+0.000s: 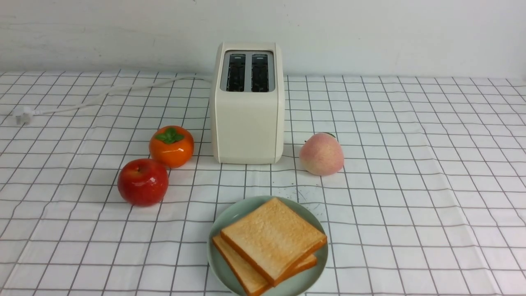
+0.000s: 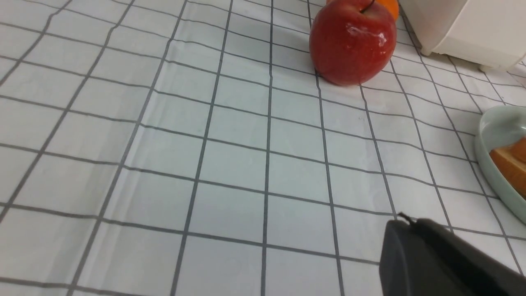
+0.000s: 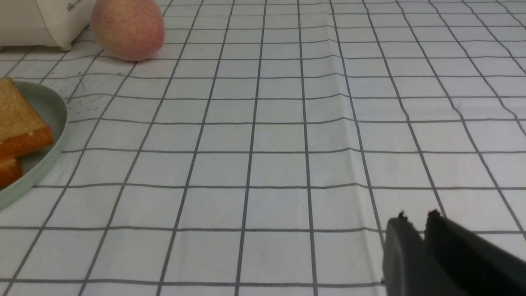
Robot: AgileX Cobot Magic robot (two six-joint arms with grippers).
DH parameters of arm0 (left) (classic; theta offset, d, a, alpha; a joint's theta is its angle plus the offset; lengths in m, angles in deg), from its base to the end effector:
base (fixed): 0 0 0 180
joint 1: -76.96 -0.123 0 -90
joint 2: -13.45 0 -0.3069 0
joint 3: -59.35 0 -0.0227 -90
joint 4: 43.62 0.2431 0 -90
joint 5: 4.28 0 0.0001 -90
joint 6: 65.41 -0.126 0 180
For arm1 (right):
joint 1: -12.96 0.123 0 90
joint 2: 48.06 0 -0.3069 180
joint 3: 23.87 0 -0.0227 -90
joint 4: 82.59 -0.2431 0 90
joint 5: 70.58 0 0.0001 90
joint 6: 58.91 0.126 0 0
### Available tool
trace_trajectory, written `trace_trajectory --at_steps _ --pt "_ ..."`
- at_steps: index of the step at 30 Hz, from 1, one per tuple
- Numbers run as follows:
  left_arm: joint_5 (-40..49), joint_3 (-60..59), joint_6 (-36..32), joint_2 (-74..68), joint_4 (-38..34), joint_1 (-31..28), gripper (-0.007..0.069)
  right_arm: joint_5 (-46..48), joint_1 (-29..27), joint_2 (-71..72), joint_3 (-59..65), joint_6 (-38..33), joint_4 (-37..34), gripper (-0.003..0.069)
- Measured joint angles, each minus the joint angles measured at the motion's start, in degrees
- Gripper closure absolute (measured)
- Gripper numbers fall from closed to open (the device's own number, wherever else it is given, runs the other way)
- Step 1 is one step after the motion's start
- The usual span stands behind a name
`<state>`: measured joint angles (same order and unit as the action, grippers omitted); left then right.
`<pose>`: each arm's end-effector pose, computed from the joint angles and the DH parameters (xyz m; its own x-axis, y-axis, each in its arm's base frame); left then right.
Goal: Take toasted bread from bread machine on white checkered table place on plate.
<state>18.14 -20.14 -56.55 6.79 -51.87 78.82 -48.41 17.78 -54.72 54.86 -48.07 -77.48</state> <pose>0.0553 -0.0087 0.1578 -0.3258 -0.2731 -0.9051 -0.0085 0.9582 -0.2860 0.0559 0.0005 0.1628 -0.3032 0.0811 -0.9495 -0.0199 0.9956 0.0914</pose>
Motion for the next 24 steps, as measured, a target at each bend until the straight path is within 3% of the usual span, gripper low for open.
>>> trace_trajectory --at_steps 24 --pt "0.0 0.0 0.0 0.0 0.0 0.0 0.0637 0.0 0.0 0.0 0.0 0.0 0.1 0.0538"
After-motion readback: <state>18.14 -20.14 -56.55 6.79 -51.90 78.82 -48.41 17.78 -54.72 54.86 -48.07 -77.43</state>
